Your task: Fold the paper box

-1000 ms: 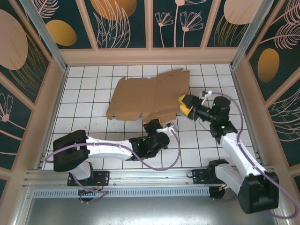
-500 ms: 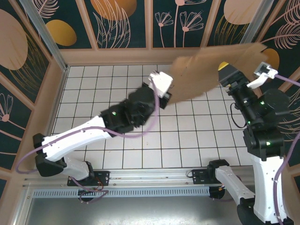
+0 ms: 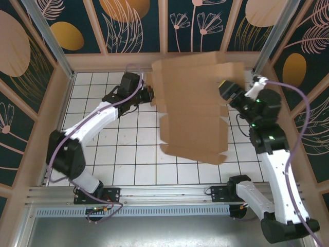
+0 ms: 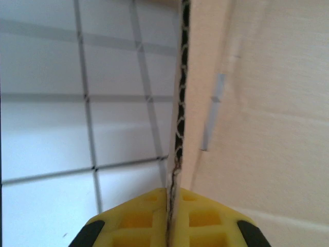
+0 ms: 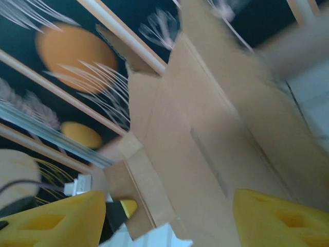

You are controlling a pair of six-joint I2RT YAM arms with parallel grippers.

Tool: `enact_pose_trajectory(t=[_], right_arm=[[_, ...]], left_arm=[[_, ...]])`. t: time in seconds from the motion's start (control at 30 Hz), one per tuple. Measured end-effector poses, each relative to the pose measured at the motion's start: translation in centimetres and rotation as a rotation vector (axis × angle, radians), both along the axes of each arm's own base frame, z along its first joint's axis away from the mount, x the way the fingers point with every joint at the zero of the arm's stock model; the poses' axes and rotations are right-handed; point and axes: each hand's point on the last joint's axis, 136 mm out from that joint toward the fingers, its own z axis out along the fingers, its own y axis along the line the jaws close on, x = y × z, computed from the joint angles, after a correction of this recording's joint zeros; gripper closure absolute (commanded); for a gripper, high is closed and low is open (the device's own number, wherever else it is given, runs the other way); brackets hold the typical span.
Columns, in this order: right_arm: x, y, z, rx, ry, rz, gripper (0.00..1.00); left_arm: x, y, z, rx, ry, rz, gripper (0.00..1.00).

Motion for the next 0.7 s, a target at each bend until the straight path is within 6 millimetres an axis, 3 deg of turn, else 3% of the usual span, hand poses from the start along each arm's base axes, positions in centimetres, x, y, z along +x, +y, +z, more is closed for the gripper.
enact_pose_trajectory(t=[0.03,0.1,0.17,0.23,0.27,0.5,0.63,0.7], right_arm=[[0.5,0.2,-2.4,-0.013,0.055,0.000,0.34],[0.9,0.9,-7.5,-0.049,0.170,0.005,0.33],[1.0,1.7,-10.8,-0.095,0.243,0.015,0.33],[1.2,2.4,-13.1,-0.146,0.289,0.026,0.32],[1.2,2.7,-13.9,-0.169,0.304,0.029,0.32],[2.1,3.4,-17.8,-0.263,0.348,0.039,0.39],[2.8,4.9,-22.2,-0.353,0.430,0.091,0.58],[2.6,5.9,-25.2,-0.407,0.486,0.132,0.69]], left_arm=[[0.4,0.3,-2.5,-0.002,0.066,-0.001,0.83],[1.4,1.3,-8.1,-0.012,0.205,0.000,0.61],[2.1,2.8,-12.6,-0.021,0.312,0.029,0.50],[2.2,4.6,-15.4,-0.015,0.385,0.073,0.45],[2.2,5.2,-15.8,-0.021,0.402,0.083,0.44],[4.4,6.7,-11.4,0.088,0.254,0.120,0.48],[4.7,7.6,-6.5,0.122,0.132,0.149,0.56],[4.4,6.9,-4.0,0.130,0.067,0.143,0.66]])
